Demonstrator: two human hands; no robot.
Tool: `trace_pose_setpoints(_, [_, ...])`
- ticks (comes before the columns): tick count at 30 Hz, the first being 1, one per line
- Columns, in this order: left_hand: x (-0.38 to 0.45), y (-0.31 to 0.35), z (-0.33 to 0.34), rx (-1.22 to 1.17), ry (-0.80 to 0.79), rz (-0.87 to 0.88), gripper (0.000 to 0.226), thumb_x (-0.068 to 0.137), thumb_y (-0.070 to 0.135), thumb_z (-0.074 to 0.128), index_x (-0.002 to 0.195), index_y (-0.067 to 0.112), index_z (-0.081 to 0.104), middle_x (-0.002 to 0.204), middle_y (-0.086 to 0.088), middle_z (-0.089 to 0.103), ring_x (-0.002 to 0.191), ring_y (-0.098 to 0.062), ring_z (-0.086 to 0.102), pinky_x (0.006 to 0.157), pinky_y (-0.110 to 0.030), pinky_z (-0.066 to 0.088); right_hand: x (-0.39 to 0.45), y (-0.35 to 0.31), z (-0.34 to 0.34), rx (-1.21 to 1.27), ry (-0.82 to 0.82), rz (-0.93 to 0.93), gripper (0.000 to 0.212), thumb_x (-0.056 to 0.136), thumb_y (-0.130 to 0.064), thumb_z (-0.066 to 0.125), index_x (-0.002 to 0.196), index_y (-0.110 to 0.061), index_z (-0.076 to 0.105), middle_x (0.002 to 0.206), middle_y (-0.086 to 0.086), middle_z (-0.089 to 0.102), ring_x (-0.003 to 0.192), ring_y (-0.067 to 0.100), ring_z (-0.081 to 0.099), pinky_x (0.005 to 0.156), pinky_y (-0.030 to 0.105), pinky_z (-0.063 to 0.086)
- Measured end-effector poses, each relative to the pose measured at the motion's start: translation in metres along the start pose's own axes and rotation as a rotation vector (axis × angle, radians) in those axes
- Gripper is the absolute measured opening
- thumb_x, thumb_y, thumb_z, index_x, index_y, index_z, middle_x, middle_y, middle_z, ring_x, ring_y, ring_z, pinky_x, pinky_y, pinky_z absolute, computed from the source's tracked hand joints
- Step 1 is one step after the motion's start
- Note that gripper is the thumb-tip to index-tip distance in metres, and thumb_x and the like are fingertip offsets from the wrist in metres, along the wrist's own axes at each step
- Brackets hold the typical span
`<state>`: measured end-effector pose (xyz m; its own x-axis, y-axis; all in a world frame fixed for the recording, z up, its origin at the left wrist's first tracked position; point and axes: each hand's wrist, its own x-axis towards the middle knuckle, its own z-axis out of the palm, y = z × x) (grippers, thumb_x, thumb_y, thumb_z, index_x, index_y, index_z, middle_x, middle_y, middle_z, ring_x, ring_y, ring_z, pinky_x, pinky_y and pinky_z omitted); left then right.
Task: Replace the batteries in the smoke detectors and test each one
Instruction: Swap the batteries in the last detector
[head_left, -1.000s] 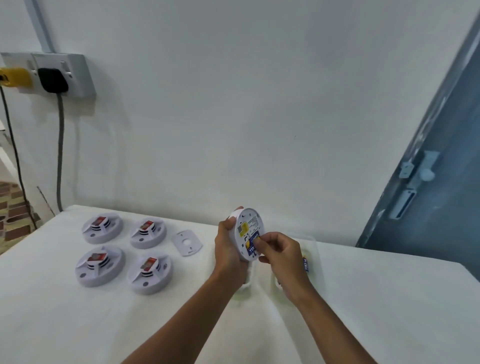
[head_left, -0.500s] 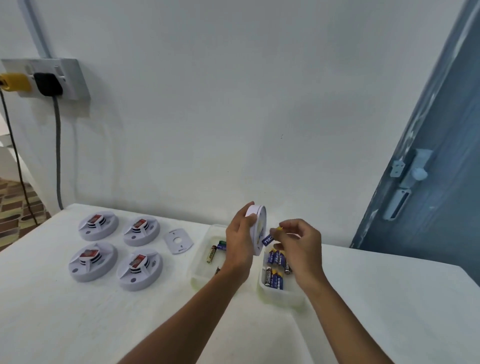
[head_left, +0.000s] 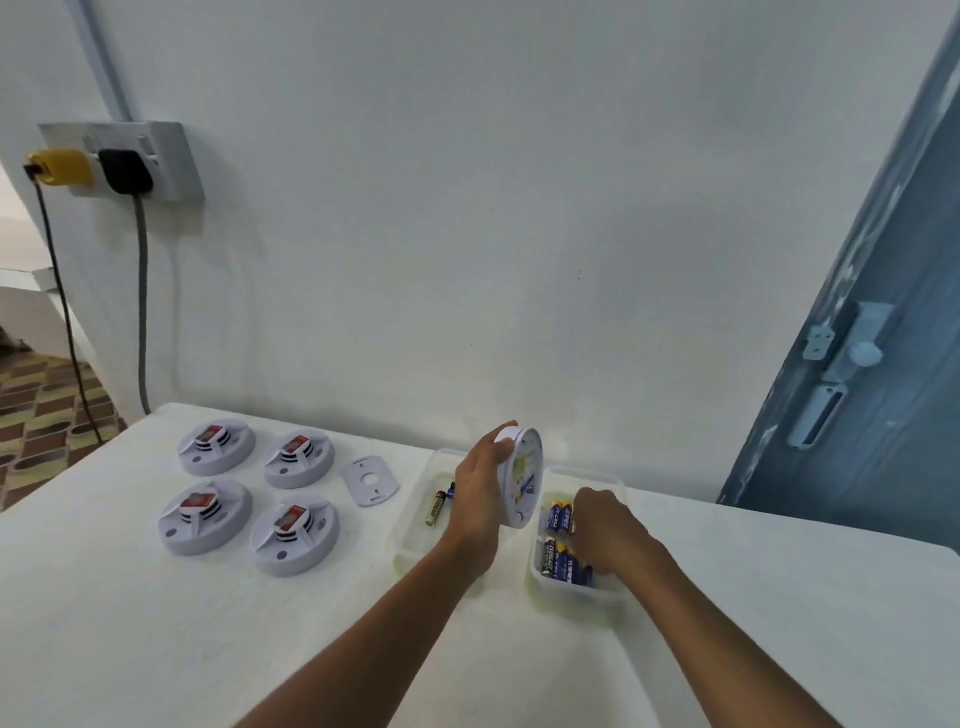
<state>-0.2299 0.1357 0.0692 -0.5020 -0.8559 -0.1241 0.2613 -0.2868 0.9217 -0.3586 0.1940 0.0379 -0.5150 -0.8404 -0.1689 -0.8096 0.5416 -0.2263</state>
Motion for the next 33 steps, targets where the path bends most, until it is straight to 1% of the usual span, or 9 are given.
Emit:
trace_pose_setpoints(3, [-0.002, 0.001, 0.0, -0.03, -0.022, -0.079, 0.053, 0.078, 0.05, 0.052, 0.12, 0.02, 0.062, 0.12, -0.013, 0.065, 0.11, -0.028, 0.06, 0.083, -0.033, 0.052, -0.004, 0.001, -0.012, 0.436, 0.236, -0.021, 0.01, 0.084, -0.011, 0.061, 0.093, -0.014, 0.064, 0.098, 0.004, 0.067, 0.08, 0.018, 0.066, 0.06, 0.023, 0.048])
trace_pose_setpoints(6, [-0.001, -0.001, -0.001, -0.107, -0.074, -0.158, 0.045, 0.095, 0.04, 0.035, 0.12, 0.013, 0.061, 0.111, -0.013, 0.068, 0.099, -0.025, 0.064, 0.083, -0.034, 0.053, -0.021, -0.011, -0.021, 0.812, 0.339, -0.185, 0.019, 0.08, -0.014, 0.072, 0.099, -0.018, 0.069, 0.099, -0.007, 0.067, 0.086, 0.003, 0.065, 0.055, 0.01, 0.048])
trace_pose_setpoints(10, [-0.001, -0.002, 0.0, -0.123, -0.088, -0.16, 0.039, 0.097, 0.035, 0.034, 0.11, 0.013, 0.063, 0.102, -0.012, 0.07, 0.096, -0.025, 0.065, 0.077, -0.034, 0.054, -0.022, -0.015, -0.012, 0.812, 0.4, -0.26, 0.026, 0.076, -0.018, 0.077, 0.101, -0.015, 0.072, 0.102, -0.009, 0.068, 0.094, 0.004, 0.065, 0.068, 0.004, 0.047])
trace_pose_setpoints(14, [-0.001, -0.002, 0.002, -0.15, -0.074, -0.172, 0.038, 0.097, 0.035, 0.034, 0.109, 0.014, 0.063, 0.104, -0.012, 0.068, 0.098, -0.025, 0.062, 0.08, -0.035, 0.051, -0.022, -0.014, -0.009, 0.86, 0.362, -0.271, 0.031, 0.073, -0.015, 0.078, 0.104, -0.015, 0.075, 0.111, -0.007, 0.069, 0.101, 0.006, 0.064, 0.079, 0.022, 0.057])
trace_pose_setpoints(18, [-0.002, -0.002, 0.003, -0.166, -0.038, -0.194, 0.037, 0.096, 0.037, 0.038, 0.108, 0.013, 0.064, 0.1, -0.011, 0.068, 0.095, -0.025, 0.062, 0.079, -0.035, 0.051, -0.027, -0.019, -0.007, 0.88, 0.344, -0.289, 0.035, 0.076, -0.009, 0.075, 0.11, -0.011, 0.073, 0.109, -0.008, 0.07, 0.098, 0.004, 0.065, 0.077, 0.017, 0.056])
trace_pose_setpoints(23, [0.002, -0.004, 0.011, -0.126, -0.022, -0.2, 0.031, 0.096, 0.036, 0.042, 0.1, 0.015, 0.064, 0.092, -0.01, 0.067, 0.084, -0.021, 0.063, 0.069, -0.03, 0.051, -0.03, -0.022, -0.004, 0.903, 0.388, -0.288, 0.028, 0.078, -0.004, 0.07, 0.105, -0.008, 0.074, 0.089, -0.005, 0.071, 0.086, 0.01, 0.068, 0.065, 0.011, 0.052])
trace_pose_setpoints(26, [0.007, -0.007, 0.016, -0.113, 0.007, -0.202, 0.037, 0.092, 0.04, 0.046, 0.109, 0.013, 0.064, 0.094, -0.012, 0.065, 0.084, -0.023, 0.063, 0.07, -0.03, 0.051, -0.029, -0.018, 0.0, 0.897, 0.425, -0.296, 0.03, 0.082, -0.008, 0.067, 0.111, -0.009, 0.073, 0.095, 0.001, 0.075, 0.087, 0.012, 0.07, 0.064, 0.013, 0.051])
trace_pose_setpoints(30, [0.015, -0.011, 0.021, -0.149, 0.009, -0.271, 0.04, 0.089, 0.045, 0.047, 0.099, 0.011, 0.064, 0.08, -0.008, 0.058, 0.075, -0.021, 0.058, 0.067, -0.029, 0.048, -0.035, -0.012, 0.001, 0.897, 0.465, -0.332, 0.03, 0.089, -0.008, 0.064, 0.118, -0.009, 0.068, 0.102, 0.003, 0.074, 0.081, 0.005, 0.067, 0.068, 0.012, 0.051])
trace_pose_setpoints(33, [0.021, -0.009, 0.02, -0.235, -0.021, -0.352, 0.039, 0.086, 0.048, 0.047, 0.093, 0.011, 0.058, 0.073, -0.006, 0.052, 0.072, -0.02, 0.054, 0.069, -0.03, 0.045, -0.038, -0.001, -0.001, 0.807, 0.432, -0.469, 0.03, 0.092, -0.012, 0.061, 0.121, -0.012, 0.067, 0.114, -0.002, 0.07, 0.097, 0.0, 0.064, 0.08, 0.011, 0.049])
